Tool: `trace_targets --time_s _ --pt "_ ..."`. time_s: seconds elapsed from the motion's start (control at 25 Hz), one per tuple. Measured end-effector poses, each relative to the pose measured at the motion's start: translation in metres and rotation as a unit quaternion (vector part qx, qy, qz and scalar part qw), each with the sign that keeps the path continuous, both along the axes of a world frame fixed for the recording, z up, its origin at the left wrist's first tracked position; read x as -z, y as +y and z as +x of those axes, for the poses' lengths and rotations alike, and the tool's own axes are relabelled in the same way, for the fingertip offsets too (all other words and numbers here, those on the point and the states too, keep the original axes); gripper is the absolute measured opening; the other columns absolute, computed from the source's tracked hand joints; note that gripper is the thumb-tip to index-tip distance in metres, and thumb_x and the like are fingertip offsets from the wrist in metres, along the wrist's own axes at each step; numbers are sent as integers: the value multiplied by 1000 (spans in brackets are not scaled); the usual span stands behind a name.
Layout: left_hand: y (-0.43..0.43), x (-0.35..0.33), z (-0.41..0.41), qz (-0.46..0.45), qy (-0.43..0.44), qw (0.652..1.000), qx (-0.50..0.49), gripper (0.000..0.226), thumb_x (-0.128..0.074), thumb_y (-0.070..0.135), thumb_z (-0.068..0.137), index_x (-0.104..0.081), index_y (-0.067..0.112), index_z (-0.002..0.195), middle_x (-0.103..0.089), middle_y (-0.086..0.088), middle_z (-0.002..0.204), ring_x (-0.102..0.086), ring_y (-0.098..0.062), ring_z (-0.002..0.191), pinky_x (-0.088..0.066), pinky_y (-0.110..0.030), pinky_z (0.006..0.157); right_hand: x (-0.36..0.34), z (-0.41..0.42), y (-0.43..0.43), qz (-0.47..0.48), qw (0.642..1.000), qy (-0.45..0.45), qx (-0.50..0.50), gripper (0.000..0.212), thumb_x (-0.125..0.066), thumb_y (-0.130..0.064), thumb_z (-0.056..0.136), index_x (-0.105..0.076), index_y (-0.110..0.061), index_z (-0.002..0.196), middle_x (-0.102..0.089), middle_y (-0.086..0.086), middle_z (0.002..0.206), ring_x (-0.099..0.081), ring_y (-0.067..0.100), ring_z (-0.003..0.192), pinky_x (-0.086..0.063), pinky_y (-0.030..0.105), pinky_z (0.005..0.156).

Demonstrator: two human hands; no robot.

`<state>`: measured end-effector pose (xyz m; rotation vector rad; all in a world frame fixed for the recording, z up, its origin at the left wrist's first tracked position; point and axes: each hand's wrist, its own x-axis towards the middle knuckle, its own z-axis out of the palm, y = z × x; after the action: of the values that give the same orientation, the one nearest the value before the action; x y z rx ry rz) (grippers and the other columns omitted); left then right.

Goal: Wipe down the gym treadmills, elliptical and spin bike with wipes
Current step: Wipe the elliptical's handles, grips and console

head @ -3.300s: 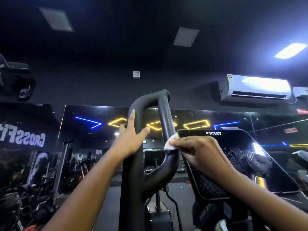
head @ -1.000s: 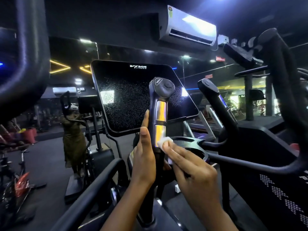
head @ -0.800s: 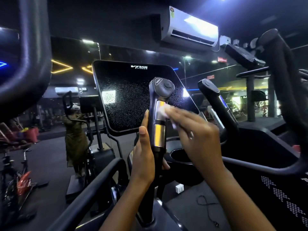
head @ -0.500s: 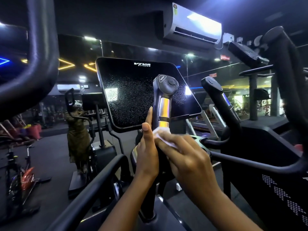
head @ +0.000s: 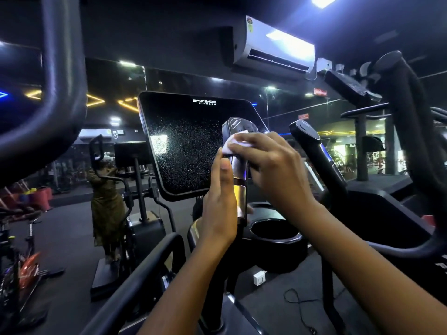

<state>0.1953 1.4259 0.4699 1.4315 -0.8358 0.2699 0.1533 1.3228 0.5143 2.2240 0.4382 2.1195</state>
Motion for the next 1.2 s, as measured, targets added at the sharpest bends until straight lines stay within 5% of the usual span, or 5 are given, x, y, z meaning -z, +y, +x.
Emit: trace_targets --time_s 0.16,0.28,0.44,0.76,1.2 --pt "-2 3 -5 -29 1 999 -21 89 -12 102 50 -38 65 126 -63 -13 122 -62 -39 107 -48 -59 91 25 -9 0 -47 998 22 36 33 -48 -8 82 -70 -12 107 -68 4 103 -61 27 78 -54 37 55" --pt "1 2 -9 -44 -2 999 -29 76 -10 103 46 -27 78 116 -57 5 133 -57 -20 118 -44 -49 101 56 -23 3 -33 998 34 -34 30 -54 -6 80 -72 -14 104 -69 1 102 -64 21 81 -53 30 70" --pt "3 -4 -8 -5 4 1000 -24 67 -20 98 57 -21 79 121 -59 -14 129 -57 -46 111 -44 -65 92 7 -12 -17 101 988 -34 -110 30 -64 7 76 -74 -11 98 -71 1 99 -66 14 89 -50 22 82" --pt "-5 -15 -5 -10 -38 999 -23 60 -51 34 95 -18 63 136 -66 -1 96 -63 -22 46 -56 -35 47 -37 25 -23 -11 998 -6 -57 34 -49 -16 78 -74 -14 102 -71 -1 102 -67 21 86 -51 30 76" --pt "-5 -14 0 -18 -58 998 -22 58 -52 32 95 -19 71 123 -65 1 77 -62 -28 47 -54 -34 47 -40 29 -19 -54 998 -28 -6 36 -64 1 66 -73 -9 100 -72 5 97 -67 26 79 -49 28 83"
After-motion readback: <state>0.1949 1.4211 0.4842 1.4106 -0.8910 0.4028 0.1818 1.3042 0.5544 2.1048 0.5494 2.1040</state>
